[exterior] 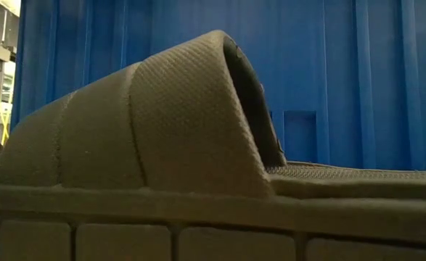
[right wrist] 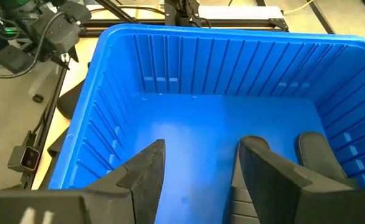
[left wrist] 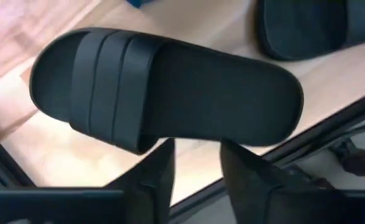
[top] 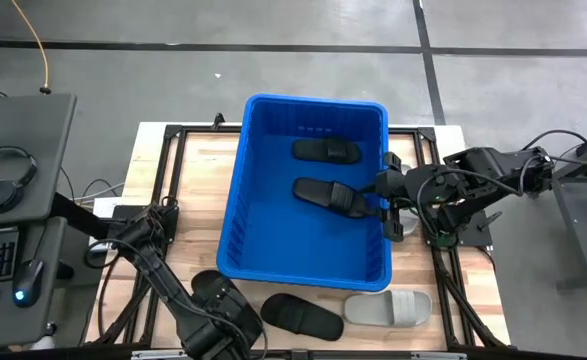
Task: Pick and place slides into bin
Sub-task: Stack the black slipper on the bottom black slipper in the blue bin
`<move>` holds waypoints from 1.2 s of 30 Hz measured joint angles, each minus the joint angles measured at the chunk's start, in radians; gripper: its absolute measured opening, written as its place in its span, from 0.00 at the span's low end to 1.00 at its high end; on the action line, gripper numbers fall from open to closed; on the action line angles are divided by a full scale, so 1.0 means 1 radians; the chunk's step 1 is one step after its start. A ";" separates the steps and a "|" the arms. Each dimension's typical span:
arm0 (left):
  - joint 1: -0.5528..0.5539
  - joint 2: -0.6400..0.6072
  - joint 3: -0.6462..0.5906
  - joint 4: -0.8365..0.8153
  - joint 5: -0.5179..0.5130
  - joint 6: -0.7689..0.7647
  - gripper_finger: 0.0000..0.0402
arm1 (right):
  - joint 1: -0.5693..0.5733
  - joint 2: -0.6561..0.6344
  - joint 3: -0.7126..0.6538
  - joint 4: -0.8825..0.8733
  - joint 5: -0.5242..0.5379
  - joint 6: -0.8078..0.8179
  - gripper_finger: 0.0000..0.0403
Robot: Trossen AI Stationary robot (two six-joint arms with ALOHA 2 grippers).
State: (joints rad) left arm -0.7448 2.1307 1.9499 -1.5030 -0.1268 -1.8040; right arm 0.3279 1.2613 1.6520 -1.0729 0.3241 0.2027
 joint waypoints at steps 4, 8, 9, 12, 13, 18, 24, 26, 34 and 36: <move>0.009 0.000 -0.043 -0.018 0.014 -0.028 0.46 | 0.000 0.000 0.000 0.000 0.000 -0.001 0.48; 0.022 0.000 -0.088 -0.013 0.052 -0.033 0.58 | 0.000 0.000 0.000 0.001 0.000 -0.001 0.48; 0.027 0.000 -0.097 -0.006 0.053 -0.034 0.61 | 0.000 0.000 0.000 0.003 0.001 0.000 0.48; 0.033 0.000 -0.120 0.016 0.054 -0.027 0.66 | 0.000 0.000 0.000 0.003 0.001 0.002 0.48; 0.033 0.000 -0.128 0.015 0.053 -0.018 0.67 | 0.000 0.000 0.000 0.003 0.001 0.003 0.48; 0.038 0.000 -0.178 0.012 0.078 -0.003 0.68 | 0.000 0.000 0.000 0.018 0.001 0.007 0.48; 0.038 0.000 -0.227 0.012 0.112 0.037 0.62 | 0.000 0.000 0.000 0.048 0.002 0.006 0.48; 0.038 0.000 -0.232 0.000 0.109 0.043 0.59 | 0.000 0.000 0.000 0.048 0.005 0.006 0.48; 0.038 0.000 -0.238 -0.009 0.061 0.076 0.48 | 0.000 0.000 0.000 0.048 0.009 0.006 0.48; 0.038 -0.001 -0.261 0.002 0.056 0.088 0.46 | 0.000 0.000 0.000 0.048 0.014 0.006 0.48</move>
State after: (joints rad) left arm -0.7071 2.1300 1.6884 -1.5011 -0.0707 -1.7164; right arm 0.3275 1.2613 1.6520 -1.0252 0.3379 0.2089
